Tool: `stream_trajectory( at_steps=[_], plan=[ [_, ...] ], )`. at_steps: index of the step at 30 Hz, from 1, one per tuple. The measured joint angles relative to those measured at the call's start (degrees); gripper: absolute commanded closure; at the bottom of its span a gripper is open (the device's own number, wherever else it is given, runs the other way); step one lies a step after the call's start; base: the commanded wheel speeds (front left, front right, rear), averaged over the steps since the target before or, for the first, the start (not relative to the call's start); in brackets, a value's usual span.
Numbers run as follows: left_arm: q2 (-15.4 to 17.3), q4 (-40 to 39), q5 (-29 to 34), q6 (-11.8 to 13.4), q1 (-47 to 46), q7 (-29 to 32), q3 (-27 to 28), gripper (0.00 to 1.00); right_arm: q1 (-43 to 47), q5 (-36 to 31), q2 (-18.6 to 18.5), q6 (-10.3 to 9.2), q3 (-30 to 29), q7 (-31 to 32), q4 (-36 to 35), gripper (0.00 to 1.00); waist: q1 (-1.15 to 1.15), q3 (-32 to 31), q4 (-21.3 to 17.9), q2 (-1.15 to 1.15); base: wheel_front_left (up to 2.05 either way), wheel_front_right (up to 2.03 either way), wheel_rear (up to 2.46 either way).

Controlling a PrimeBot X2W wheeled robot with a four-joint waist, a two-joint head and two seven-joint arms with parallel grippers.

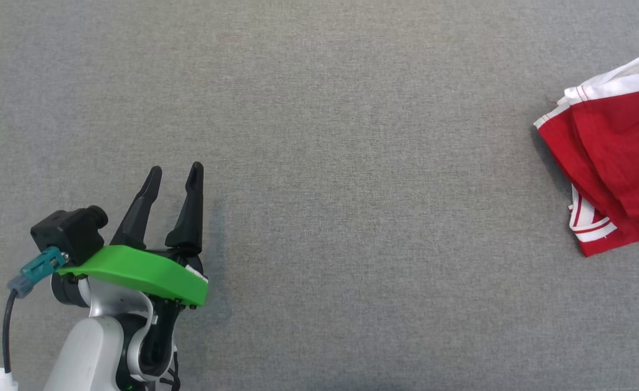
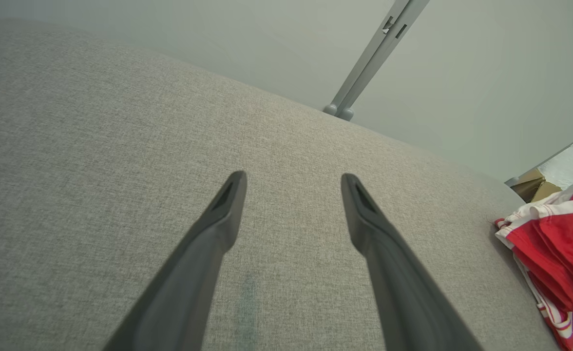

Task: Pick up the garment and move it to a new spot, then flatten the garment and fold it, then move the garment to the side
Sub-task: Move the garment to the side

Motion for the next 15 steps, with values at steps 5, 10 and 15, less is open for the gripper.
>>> stream_trajectory(
  at_steps=[5,10,15],
  plan=[
    [1.0,0.0,0.4,0.0,-0.2,0.4,0.5,0.00,3.0,1.4,0.3,-0.01,-1.9,-3.0,4.1,1.00,0.00,1.6,-2.2,0.00,0.00,0.00,0.00],
    [1.9,-0.1,1.2,0.0,-0.5,1.1,1.0,0.00,5.5,1.3,0.8,-0.01,-3.2,-7.3,7.9,0.40,0.00,2.3,-4.4,0.00,0.00,0.00,0.00],
    [1.8,-0.3,1.6,0.0,-1.6,1.5,0.2,0.00,6.7,-3.6,3.5,-0.05,-6.2,-17.7,13.1,0.00,0.00,3.0,-6.3,0.00,0.00,0.00,0.00]
  ],
)
